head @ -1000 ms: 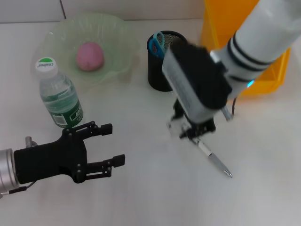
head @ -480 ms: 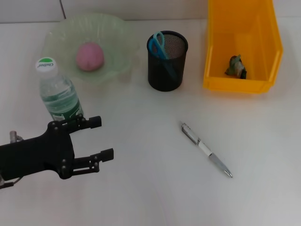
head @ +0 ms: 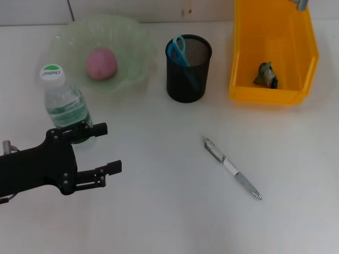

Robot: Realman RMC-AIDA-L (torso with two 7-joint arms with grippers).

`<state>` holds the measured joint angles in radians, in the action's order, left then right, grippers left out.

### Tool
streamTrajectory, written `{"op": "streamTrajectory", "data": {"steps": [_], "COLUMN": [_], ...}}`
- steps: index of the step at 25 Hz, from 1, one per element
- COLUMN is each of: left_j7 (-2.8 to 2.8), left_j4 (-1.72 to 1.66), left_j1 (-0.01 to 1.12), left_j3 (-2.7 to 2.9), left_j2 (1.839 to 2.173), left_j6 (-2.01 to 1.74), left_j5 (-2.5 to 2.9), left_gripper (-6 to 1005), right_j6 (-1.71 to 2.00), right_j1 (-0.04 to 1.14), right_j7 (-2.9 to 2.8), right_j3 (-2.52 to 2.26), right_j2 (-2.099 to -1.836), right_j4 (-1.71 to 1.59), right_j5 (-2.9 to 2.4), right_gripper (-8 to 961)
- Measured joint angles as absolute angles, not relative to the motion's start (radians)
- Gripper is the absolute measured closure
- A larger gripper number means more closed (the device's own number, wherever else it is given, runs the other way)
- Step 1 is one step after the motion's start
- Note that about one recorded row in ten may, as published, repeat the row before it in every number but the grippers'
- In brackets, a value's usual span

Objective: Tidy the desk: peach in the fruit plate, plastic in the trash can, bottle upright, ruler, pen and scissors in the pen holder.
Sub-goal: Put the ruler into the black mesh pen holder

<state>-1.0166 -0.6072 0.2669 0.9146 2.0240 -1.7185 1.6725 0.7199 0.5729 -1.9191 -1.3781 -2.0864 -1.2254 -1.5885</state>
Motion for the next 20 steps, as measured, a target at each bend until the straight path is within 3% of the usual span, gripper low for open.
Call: {"op": "streamTrajectory", "data": {"steps": [9,20], "left_j7": [-0.998,-0.985], "left_j4": [-0.609,-0.609], "left_j1": [0.265,0.265], "left_j3": [0.889,0.887], "left_j2": [2.042,2.043], "left_j6": [-1.718,-1.714], "left_j5": [1.672,1.674], "left_gripper": [167,167], "right_j6": [0.729,0.755], "right_j1": [0.535,0.604], "right_j7": [-1.843,-1.497], "right_j3": [-1.370,-1.376], "right_j2": [-2.084,-2.085], "right_j4": [-1.154,-0.893], "right_j5": [-1.476,-1.232], "right_gripper": [571,570]}}
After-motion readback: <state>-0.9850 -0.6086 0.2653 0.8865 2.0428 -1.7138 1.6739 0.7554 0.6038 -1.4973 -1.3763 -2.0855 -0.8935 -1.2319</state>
